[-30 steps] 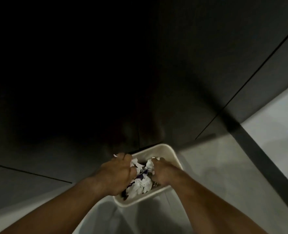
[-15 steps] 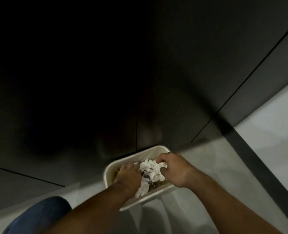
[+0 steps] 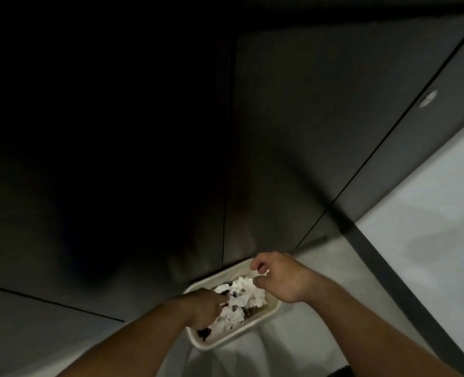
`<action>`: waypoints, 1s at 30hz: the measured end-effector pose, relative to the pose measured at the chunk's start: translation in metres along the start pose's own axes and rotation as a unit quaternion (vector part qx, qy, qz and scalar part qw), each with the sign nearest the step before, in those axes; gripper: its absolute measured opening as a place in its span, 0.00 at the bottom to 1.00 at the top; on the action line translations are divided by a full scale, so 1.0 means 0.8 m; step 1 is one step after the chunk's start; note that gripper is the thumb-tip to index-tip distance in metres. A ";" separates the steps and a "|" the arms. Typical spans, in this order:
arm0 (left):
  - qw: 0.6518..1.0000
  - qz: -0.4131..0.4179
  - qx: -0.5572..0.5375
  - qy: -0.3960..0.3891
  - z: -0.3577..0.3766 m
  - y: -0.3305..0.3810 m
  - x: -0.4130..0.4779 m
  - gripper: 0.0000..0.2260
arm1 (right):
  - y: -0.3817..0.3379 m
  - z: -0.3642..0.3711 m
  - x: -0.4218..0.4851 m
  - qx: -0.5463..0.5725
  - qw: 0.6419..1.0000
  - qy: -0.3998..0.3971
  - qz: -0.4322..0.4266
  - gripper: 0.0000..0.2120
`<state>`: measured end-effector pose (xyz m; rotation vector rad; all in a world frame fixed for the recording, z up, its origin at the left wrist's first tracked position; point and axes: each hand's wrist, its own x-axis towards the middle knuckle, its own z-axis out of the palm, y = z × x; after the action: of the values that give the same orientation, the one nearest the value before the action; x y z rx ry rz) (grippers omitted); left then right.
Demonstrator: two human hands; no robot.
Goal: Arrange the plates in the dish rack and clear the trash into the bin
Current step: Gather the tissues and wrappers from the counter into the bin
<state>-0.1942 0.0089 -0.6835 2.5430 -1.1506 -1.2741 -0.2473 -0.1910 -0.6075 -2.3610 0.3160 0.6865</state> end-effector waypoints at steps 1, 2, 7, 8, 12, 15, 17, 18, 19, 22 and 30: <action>1.000 -0.010 -0.016 0.025 -0.018 0.009 -0.022 0.18 | -0.012 -0.014 -0.015 0.000 1.000 0.004 -0.001 0.15; 0.998 -0.015 -0.029 0.053 -0.040 0.022 -0.046 0.16 | -0.025 -0.031 -0.031 0.002 1.000 0.014 -0.003 0.13; 0.978 0.034 0.011 0.203 -0.154 0.096 -0.180 0.14 | -0.102 -0.126 -0.123 0.053 0.995 0.070 -0.051 0.06; 0.973 0.053 0.014 0.223 -0.180 0.114 -0.209 0.15 | -0.120 -0.148 -0.144 0.063 0.993 0.081 -0.064 0.06; 0.953 0.102 0.030 0.283 -0.290 0.186 -0.323 0.18 | -0.192 -0.235 -0.226 0.052 0.986 0.123 -0.100 0.04; 0.939 0.113 0.052 0.320 -0.362 0.228 -0.394 0.20 | -0.239 -0.304 -0.281 0.032 0.982 0.135 -0.129 0.03; 0.932 0.112 0.058 0.340 -0.400 0.246 -0.430 0.16 | -0.264 -0.345 -0.309 0.026 0.979 0.138 -0.148 0.04; 0.928 0.111 0.060 0.350 -0.415 0.253 -0.444 0.15 | -0.275 -0.362 -0.319 0.024 0.977 0.145 -0.157 0.04; 0.924 0.109 0.062 0.361 -0.428 0.257 -0.456 0.14 | -0.285 -0.376 -0.327 0.023 0.973 0.157 -0.166 0.04; 0.913 0.090 0.054 0.394 -0.454 0.262 -0.479 0.13 | -0.307 -0.399 -0.335 0.020 0.969 0.176 -0.174 0.02; 0.901 0.055 0.048 0.427 -0.476 0.220 -0.484 0.11 | -0.337 -0.395 -0.289 -0.077 0.974 0.176 -0.119 0.05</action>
<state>-0.1708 0.0398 -0.1143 2.5618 -1.0985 -0.0014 -0.2113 -0.1805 -0.1331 -2.6119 0.1288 0.1812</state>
